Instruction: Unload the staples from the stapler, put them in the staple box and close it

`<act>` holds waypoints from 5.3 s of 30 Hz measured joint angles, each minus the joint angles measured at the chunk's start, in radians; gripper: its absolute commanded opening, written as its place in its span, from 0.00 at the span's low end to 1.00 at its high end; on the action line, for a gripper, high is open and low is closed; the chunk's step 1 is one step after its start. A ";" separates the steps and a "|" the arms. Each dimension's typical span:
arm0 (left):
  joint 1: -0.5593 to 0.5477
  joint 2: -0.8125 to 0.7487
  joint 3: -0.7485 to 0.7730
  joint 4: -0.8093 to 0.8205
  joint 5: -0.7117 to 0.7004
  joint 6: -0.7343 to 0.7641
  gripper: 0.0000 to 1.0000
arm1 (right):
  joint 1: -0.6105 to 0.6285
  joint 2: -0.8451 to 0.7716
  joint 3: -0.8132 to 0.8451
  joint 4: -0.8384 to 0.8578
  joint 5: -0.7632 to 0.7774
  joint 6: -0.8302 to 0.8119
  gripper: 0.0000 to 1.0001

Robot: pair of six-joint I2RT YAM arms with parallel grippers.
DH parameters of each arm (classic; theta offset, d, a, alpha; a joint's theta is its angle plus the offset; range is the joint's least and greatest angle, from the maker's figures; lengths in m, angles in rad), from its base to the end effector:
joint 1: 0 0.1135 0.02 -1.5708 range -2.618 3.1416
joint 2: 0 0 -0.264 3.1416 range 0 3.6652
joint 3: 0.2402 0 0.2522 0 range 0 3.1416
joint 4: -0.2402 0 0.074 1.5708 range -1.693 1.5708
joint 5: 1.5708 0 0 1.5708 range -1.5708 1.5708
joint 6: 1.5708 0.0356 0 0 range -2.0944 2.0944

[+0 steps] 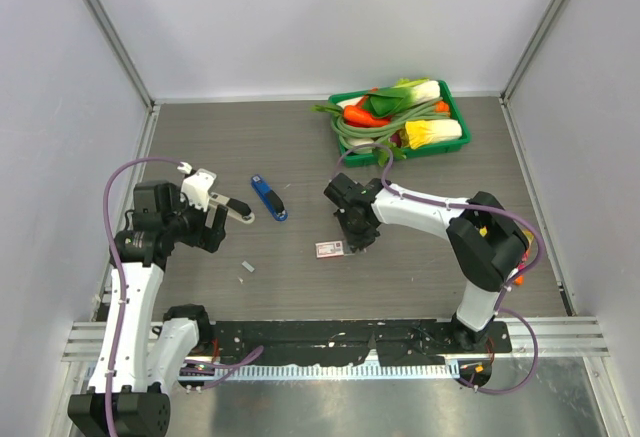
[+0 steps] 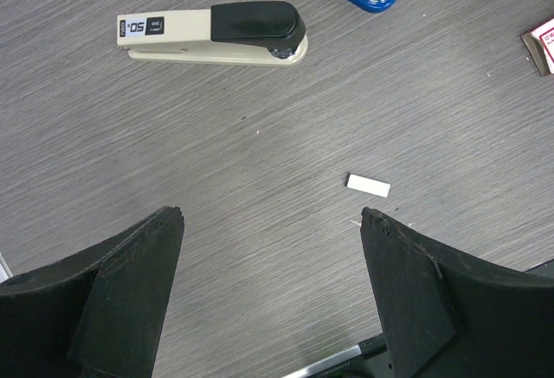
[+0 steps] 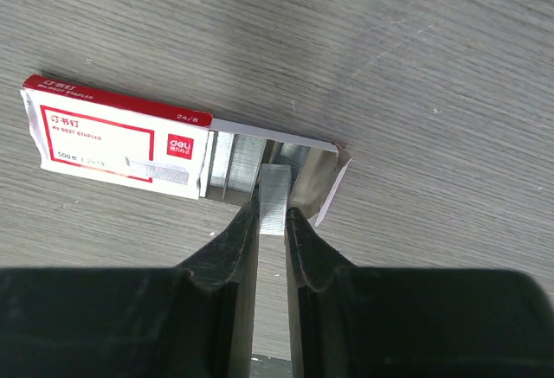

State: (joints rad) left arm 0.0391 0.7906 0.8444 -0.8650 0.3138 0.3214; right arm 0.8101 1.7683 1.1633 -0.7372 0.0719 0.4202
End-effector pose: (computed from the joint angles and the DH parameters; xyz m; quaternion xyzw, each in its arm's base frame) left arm 0.1503 -0.0051 0.2960 0.1864 0.9001 -0.0771 0.3863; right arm 0.2309 0.2389 0.1757 -0.1883 0.9748 0.0366 0.1137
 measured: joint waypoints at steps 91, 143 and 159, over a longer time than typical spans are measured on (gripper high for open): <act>-0.479 0.273 0.008 0.152 -0.180 -0.081 0.87 | -0.056 -0.112 -0.100 0.027 -0.110 -0.030 0.01; -0.704 0.730 0.270 0.227 -0.161 -0.079 0.90 | -0.187 -0.548 -0.425 0.398 0.040 0.057 0.42; 0.069 0.330 0.135 0.137 -0.053 -0.146 0.89 | 0.341 0.047 0.108 0.524 0.093 -0.123 0.53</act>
State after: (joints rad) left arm 0.1078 1.1206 0.9791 -0.7277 0.2604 0.1757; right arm 1.1507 1.8149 1.2716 -0.2134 0.1650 0.2970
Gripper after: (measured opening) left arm 0.903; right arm 0.522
